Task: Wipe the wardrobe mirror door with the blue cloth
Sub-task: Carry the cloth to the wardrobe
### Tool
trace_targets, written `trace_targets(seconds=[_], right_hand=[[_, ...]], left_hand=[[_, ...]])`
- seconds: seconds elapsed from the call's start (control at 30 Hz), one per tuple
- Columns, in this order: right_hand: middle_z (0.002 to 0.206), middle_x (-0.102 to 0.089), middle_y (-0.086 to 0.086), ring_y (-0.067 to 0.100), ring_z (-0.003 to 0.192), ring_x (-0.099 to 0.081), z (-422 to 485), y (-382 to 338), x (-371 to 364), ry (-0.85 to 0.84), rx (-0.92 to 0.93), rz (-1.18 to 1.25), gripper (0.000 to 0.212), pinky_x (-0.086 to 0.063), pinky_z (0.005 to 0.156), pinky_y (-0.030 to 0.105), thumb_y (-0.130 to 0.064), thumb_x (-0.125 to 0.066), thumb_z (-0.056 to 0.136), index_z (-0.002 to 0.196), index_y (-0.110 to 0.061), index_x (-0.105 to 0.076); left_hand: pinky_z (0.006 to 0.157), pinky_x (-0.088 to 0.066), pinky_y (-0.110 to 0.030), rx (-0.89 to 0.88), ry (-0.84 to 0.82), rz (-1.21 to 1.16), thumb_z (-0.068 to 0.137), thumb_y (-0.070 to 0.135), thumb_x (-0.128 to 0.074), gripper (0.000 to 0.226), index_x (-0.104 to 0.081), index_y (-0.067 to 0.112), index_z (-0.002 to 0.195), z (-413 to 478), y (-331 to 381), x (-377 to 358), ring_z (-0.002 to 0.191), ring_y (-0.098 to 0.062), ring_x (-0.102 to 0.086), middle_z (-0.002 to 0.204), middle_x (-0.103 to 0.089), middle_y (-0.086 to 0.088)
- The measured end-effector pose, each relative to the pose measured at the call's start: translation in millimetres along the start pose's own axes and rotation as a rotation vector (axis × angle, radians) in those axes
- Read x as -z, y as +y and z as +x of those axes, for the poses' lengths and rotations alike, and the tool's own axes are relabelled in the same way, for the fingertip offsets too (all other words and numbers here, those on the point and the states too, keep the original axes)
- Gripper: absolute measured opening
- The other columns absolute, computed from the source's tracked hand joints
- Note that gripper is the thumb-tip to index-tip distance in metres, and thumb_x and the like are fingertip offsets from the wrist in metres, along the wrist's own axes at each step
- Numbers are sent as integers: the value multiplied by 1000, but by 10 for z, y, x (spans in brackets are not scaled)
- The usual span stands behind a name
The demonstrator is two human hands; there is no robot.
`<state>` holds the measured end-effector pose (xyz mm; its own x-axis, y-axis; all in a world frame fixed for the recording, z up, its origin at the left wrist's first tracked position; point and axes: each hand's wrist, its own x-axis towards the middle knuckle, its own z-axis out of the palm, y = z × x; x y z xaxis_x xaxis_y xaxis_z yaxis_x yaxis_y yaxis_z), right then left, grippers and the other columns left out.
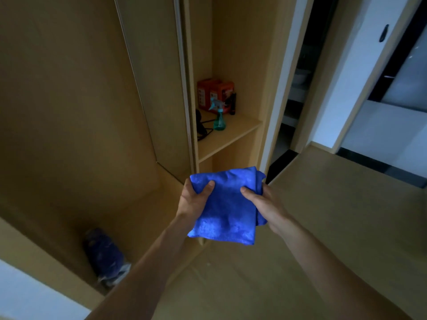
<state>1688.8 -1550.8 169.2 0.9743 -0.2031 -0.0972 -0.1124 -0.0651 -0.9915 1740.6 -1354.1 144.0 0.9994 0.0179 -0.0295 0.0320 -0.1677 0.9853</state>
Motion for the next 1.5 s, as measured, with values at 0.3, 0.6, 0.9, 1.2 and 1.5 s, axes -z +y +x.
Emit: trace_targets(seconds=[0.3, 0.6, 0.9, 1.2, 1.5], right_hand=[[84, -75, -9, 5, 77, -72, 610, 1, 496, -41, 16, -71, 2, -55, 64, 25, -27, -69, 91, 92, -25, -67], [86, -73, -9, 4, 78, -71, 1236, -5, 344, -137, 22, -103, 13, -53, 61, 18, -22, -67, 90, 101, -24, -62], [94, -68, -8, 10, 88, -68, 1988, -84, -96, -238, -33, -163, 16, -55, 78, 32, -24, -69, 90, 94, -34, -56], [115, -67, -2, 14, 99, -67, 2492, -113, -469, -362, -56, -195, 29, -52, 78, 33, -31, -66, 95, 121, -21, -59], [130, -59, -4, 11, 109, -55, 3066, -296, -631, -611, 105, -327, 44, -40, 71, 13, -36, -62, 97, 139, -22, -52]], left_hand=[[80, -55, -28, 23, 114, -87, 94, 40, -71, 26, -59, 25, 112, 188, 135, -587, 96, -6, -70, 103, -72, 8], [66, -54, -15, 15, 222, -88, 92, 39, -75, 27, -61, 25, 110, 708, 47, -564, 87, 1, -72, 95, -75, 10], [81, -60, -33, 67, 330, -114, 88, 57, -71, 39, -63, 25, 109, 1383, -70, -250, 92, -9, -74, 101, -76, 5], [76, -59, -30, 111, 437, -61, 87, 59, -70, 37, -68, 26, 103, 1634, 110, 39, 84, -5, -74, 94, -77, 10], [73, -57, -36, 96, 656, 87, 93, 67, -56, 40, -64, 27, 91, 1709, 342, -106, 84, -16, -70, 87, -72, 3]])
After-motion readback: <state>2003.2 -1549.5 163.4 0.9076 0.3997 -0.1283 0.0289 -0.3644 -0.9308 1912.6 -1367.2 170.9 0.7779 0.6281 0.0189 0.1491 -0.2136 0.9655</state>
